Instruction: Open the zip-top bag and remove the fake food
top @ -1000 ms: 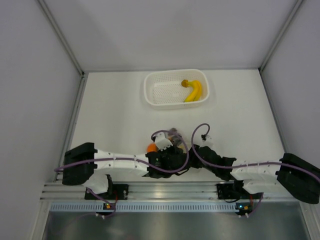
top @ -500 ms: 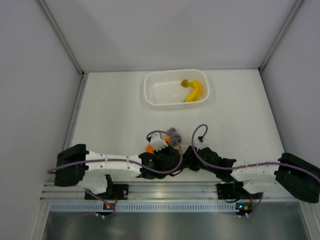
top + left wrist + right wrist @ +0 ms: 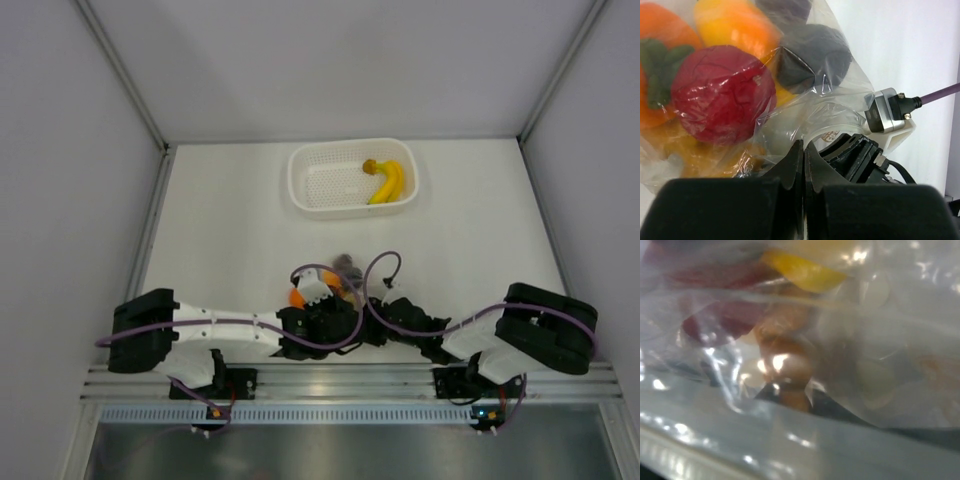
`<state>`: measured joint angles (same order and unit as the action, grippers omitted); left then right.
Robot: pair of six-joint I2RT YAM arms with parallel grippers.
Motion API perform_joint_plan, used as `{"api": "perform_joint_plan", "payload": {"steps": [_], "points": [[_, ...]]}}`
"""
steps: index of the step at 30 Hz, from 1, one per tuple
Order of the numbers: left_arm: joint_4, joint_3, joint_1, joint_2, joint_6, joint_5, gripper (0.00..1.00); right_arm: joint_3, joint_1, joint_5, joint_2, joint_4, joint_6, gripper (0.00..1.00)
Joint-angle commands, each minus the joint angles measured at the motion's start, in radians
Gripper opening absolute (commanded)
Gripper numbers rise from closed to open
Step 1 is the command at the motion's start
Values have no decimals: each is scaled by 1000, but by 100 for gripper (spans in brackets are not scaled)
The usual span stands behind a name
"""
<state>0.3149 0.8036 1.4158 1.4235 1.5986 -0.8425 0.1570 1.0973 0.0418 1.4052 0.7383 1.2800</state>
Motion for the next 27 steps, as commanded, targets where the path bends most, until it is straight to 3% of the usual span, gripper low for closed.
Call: {"api": "perform_joint_plan", "payload": {"steps": [1,8,19,27], "points": [[-10,-18,5,-40,15,-20,0,1,24,4,43,96,19,29],[-5,-61,5,-90,0,-73,0,15,33,69,-38,-39,-11,15],[-7,-34,-12,-161,-239,-185,0,157,59,288,-431,-710,-243,0],[-8,13,-14,-175,-381,-211,0,228,56,366,-656,-996,-364,0]]}}
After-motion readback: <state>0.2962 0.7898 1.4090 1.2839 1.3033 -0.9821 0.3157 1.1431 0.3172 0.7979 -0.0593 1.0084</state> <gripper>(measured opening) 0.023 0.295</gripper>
